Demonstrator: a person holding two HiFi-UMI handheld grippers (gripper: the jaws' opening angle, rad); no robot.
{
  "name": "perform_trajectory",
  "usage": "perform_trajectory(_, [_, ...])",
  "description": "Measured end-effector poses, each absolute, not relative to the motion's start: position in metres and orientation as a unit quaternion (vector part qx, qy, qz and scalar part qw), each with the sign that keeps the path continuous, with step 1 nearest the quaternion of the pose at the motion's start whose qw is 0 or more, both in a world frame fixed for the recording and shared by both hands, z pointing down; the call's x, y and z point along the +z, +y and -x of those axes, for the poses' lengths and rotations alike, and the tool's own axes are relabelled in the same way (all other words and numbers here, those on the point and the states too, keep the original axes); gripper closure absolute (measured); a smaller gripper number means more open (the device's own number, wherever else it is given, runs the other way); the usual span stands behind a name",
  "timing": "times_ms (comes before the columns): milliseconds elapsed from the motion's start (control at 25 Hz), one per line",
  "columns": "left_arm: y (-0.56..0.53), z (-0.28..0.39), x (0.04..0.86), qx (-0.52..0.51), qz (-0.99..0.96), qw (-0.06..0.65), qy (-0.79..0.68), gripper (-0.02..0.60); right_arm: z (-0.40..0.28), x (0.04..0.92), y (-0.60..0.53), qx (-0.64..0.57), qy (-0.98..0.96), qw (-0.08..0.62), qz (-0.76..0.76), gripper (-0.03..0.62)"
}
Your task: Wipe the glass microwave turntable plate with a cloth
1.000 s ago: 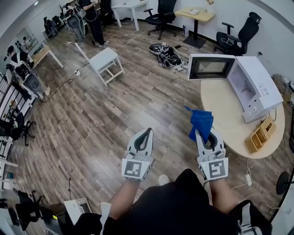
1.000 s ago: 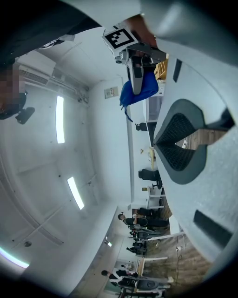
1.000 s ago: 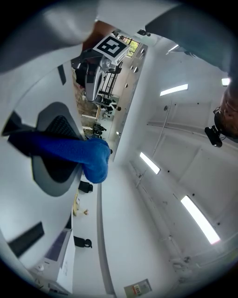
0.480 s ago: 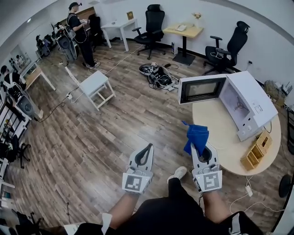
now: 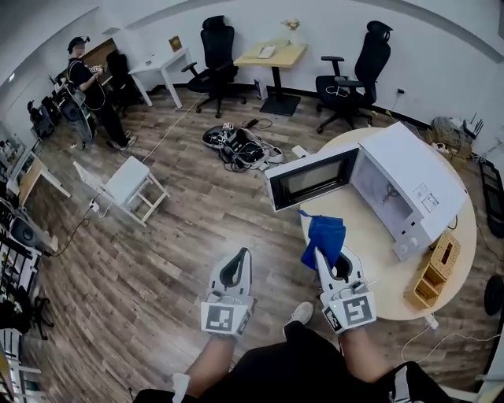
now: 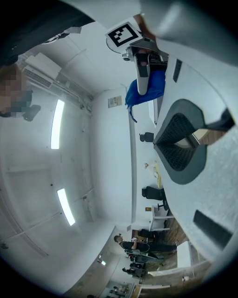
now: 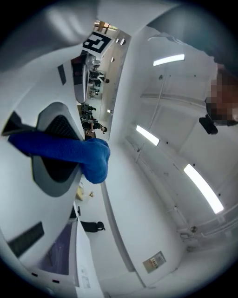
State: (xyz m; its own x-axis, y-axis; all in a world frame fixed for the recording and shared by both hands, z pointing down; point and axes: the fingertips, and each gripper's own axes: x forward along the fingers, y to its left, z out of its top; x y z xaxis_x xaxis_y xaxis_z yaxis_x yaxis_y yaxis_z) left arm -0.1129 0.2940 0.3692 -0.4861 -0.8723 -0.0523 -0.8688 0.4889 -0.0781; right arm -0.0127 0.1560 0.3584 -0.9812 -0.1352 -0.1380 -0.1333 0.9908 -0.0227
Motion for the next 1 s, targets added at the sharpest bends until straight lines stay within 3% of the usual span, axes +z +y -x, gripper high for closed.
perform_trajectory(280, [0.208,0.155,0.367,-0.034,0.553,0.055,0.831,0.577,0.035,0.359,0.077,0.025,0.991,0.062,0.119,0.525])
perform_trajectory(520, [0.155,0.159,0.369,-0.032,0.590,0.046,0.806,0.577,0.031,0.351,0.056,0.130,0.979,0.054,0.149,0.525])
perform_trajectory(1000, [0.044,0.160,0.380,-0.025,0.700,0.032,0.713,0.577,0.037,0.380,-0.012,0.102,0.963,-0.008,0.249,0.525])
